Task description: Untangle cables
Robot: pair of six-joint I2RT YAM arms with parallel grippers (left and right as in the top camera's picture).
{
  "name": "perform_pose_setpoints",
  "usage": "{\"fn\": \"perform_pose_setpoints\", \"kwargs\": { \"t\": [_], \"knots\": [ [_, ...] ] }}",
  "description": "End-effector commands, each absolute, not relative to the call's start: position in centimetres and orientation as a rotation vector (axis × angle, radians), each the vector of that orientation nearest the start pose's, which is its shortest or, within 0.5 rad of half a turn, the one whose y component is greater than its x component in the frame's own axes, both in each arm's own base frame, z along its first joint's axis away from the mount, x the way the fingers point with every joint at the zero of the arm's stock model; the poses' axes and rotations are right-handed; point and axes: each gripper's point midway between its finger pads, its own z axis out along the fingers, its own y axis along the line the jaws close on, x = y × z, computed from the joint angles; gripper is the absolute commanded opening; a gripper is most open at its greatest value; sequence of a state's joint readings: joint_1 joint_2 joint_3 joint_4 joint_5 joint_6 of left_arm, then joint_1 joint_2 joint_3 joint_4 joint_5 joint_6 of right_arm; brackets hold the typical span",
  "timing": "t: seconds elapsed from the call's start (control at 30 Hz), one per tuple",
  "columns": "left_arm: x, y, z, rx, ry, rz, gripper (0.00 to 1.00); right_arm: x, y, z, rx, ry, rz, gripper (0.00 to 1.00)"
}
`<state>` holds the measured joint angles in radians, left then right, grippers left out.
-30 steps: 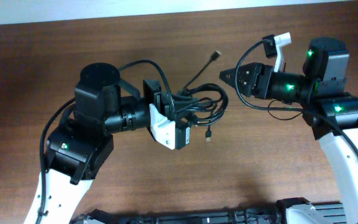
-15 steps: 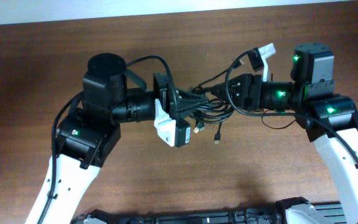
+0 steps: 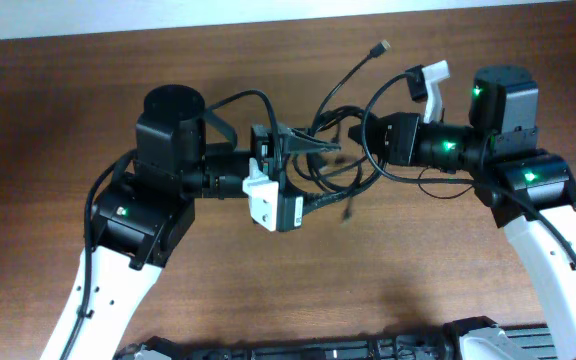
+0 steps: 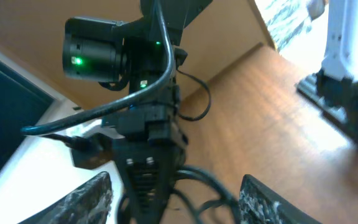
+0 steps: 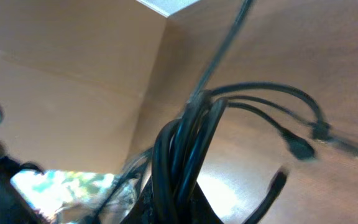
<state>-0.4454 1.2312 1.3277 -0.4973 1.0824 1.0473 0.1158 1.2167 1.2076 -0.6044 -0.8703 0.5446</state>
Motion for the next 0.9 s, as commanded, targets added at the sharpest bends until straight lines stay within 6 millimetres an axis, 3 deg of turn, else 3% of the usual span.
{"fn": "perform_pose_setpoints", "kwargs": {
  "t": [0.0, 0.03, 0.1, 0.23, 0.37, 0.47, 0.63, 0.87],
  "knots": [
    [20.6, -26.7, 40.2, 1.558, 0.885, -0.74, 0.77, 32.2, 16.1, 31.5, -0.16, 2.157, 1.162, 0.04],
    [20.6, -26.6, 40.4, 1.538, 0.926, -0.756, 0.9, 32.3, 16.2, 31.7, -0.203, 2.135, 1.139, 0.04],
    [21.2, -26.2, 40.6, 1.471, 1.049, -0.761, 0.99, 32.6, 16.2, 32.3, -0.317, 2.066, 1.081, 0.04],
    [24.7, -24.3, 40.9, 1.239, 1.339, -0.624, 0.99, 33.0, 16.8, 34.3, -0.51, 1.907, 1.009, 0.04],
    [28.8, -21.0, 40.5, 0.812, 1.667, -0.555, 0.99, 31.3, 18.4, 37.3, -0.814, 1.64, 1.003, 0.04],
    [29.4, -20.9, 40.0, 0.732, 1.726, -0.598, 0.99, 29.9, 19.1, 38.6, -0.951, 1.498, 1.019, 0.05],
    [31.3, -18.8, 38.8, 0.497, 1.856, -0.542, 0.99, 28.1, 19.7, 40.7, -1.073, 1.33, 1.054, 0.06],
    [32.2, -15.4, 35.2, 0.274, 2.042, -0.395, 0.99, 27.1, 19.9, 41.5, -1.134, 1.249, 1.064, 0.06]
  ]
}}
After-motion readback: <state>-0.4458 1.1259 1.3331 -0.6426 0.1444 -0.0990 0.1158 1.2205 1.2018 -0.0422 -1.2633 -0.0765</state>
